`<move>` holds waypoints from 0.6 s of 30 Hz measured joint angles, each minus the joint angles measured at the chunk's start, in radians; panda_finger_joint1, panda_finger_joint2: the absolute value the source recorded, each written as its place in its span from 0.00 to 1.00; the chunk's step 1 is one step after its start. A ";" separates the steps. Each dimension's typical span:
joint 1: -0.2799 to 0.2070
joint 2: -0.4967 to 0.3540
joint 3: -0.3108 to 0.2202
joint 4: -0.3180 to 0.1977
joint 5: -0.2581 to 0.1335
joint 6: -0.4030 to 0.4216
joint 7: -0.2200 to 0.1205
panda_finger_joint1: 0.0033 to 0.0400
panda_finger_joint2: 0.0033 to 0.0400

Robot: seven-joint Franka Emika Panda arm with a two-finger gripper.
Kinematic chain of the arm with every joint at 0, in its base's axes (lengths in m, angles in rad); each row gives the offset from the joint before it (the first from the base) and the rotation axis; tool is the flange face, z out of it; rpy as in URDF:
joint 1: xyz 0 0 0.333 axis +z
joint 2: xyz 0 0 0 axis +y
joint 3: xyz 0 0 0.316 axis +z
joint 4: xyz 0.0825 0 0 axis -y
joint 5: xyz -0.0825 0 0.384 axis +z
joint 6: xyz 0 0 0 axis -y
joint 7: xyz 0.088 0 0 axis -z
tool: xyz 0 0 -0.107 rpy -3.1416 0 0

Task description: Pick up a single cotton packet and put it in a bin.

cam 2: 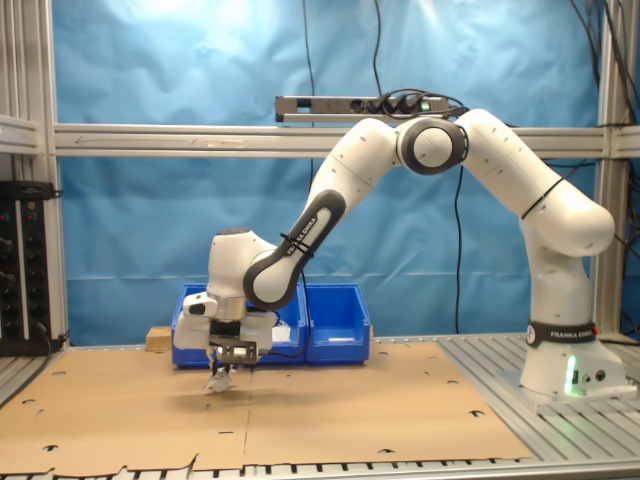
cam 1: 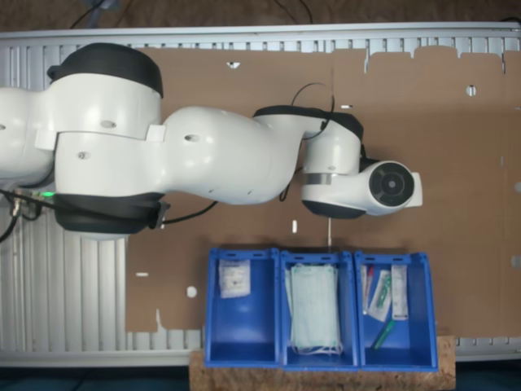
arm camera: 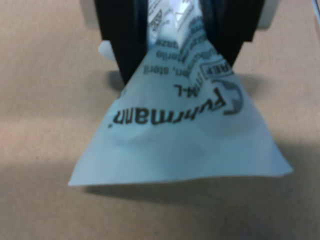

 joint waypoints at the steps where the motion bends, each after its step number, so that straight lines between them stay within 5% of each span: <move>1: 0.000 0.000 0.000 0.000 0.000 0.000 0.000 0.11 0.11; 12: 0.000 -0.045 0.000 -0.030 0.000 -0.023 0.000 0.11 0.11; 18: 0.000 -0.140 0.001 -0.099 0.000 -0.036 0.000 0.11 0.11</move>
